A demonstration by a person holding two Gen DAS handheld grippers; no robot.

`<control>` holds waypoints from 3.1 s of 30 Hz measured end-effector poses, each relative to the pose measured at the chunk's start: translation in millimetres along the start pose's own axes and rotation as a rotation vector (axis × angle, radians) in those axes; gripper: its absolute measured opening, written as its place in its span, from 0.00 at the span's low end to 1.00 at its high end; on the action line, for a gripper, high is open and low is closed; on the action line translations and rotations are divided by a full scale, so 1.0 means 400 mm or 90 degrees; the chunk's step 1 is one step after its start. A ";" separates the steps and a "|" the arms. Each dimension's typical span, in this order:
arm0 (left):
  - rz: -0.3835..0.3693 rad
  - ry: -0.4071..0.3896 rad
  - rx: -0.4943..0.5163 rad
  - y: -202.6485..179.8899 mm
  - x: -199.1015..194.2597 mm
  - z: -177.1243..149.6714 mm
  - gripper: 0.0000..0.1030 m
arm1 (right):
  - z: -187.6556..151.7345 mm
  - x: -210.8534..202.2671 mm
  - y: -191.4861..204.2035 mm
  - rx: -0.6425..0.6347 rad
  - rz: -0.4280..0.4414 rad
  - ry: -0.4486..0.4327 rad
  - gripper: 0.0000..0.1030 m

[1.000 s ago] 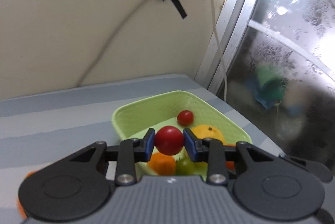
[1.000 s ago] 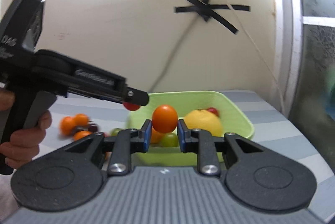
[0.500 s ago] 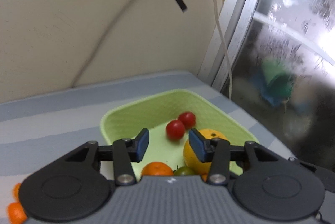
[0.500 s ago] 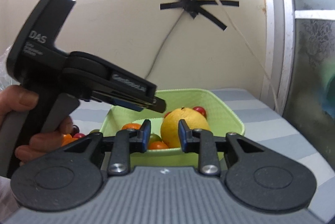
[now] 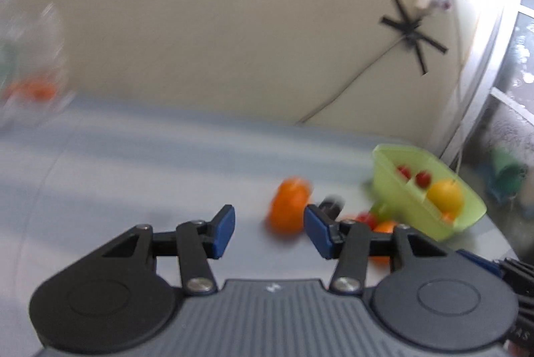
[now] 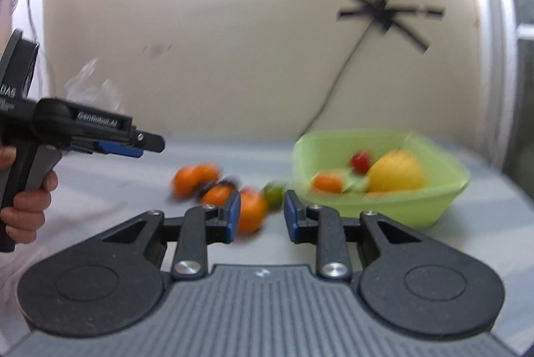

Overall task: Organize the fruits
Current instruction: 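Grasp an orange cherry tomato with the left gripper while the right gripper grasps a mandarin, then carry the orange tomato and mandarin into the green basin while both grippers open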

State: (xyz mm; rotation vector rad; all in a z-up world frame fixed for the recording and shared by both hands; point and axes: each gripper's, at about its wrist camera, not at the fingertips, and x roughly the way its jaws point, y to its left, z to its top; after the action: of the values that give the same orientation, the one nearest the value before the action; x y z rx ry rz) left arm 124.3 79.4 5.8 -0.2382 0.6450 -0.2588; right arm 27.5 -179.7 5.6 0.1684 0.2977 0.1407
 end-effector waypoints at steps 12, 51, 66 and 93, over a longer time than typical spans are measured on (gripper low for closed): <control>-0.069 0.016 0.006 -0.004 0.042 -0.010 0.46 | 0.020 0.144 0.050 -0.005 -0.028 0.089 0.57; -0.084 0.074 0.151 -0.174 -0.068 -0.189 0.30 | -0.080 -0.050 0.065 -0.001 0.017 0.133 0.42; 0.034 0.063 0.140 -0.206 -0.112 -0.244 0.62 | -0.132 -0.138 0.133 -0.049 -0.004 0.112 0.51; 0.026 0.050 0.147 -0.220 -0.132 -0.251 0.67 | -0.138 -0.153 0.133 -0.035 0.011 0.105 0.51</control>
State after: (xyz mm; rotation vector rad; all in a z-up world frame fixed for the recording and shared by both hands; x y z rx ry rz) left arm 7.5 -1.0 -16.3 0.0064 0.6904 -0.3010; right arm -53.1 -129.9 -19.7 0.1052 0.4560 0.1798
